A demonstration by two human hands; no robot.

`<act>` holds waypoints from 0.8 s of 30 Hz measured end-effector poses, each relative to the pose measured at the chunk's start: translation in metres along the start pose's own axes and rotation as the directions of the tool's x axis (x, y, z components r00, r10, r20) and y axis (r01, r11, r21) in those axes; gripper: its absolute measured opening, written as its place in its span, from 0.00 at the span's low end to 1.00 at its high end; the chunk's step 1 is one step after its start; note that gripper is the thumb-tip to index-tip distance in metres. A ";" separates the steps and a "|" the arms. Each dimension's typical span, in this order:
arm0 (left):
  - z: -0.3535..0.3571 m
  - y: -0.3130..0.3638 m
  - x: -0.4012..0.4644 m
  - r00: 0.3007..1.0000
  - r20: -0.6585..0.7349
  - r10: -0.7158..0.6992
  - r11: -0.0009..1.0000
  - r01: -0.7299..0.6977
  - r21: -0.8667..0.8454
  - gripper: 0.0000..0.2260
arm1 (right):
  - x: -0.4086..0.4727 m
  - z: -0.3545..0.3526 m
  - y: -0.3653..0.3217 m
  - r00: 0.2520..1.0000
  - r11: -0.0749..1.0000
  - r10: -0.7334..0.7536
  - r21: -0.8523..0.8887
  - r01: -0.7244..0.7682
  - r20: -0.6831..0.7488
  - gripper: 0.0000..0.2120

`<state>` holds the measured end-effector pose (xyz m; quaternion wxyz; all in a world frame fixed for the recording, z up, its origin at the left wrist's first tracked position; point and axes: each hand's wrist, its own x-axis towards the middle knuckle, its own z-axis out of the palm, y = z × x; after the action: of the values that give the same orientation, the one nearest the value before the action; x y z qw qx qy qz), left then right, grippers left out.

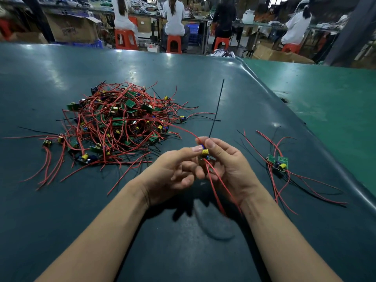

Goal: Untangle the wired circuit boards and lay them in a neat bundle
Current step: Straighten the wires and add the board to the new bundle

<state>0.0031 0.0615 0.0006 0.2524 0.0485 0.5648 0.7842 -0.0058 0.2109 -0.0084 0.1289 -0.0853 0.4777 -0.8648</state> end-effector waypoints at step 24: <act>0.001 -0.006 0.008 0.974 -0.205 0.094 0.995 -0.087 0.045 0.09 | 0.002 0.002 0.008 0.998 0.970 0.031 -0.240 -0.043 -0.056 0.12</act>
<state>-0.0016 0.0678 -0.0062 0.1554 -0.0032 0.5991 0.7854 -0.0065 0.2047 -0.0144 0.1212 -0.0692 0.5840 -0.7997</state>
